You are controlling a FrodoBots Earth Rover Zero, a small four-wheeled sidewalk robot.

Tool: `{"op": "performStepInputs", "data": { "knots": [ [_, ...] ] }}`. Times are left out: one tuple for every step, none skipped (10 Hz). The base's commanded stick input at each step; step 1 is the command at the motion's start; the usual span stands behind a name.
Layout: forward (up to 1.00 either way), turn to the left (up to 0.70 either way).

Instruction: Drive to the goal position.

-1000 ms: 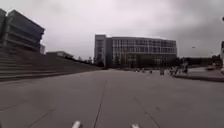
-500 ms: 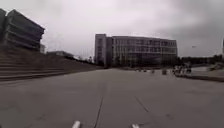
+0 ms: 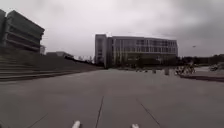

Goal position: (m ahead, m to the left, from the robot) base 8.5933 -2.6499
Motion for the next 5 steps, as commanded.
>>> {"op": "performStepInputs", "data": {
  "knots": [
    [0.7, 0.0],
    [0.7, -0.06],
    [0.7, -0.2],
    [0.7, -0.23],
    [0.7, -0.11]
  ]
}}
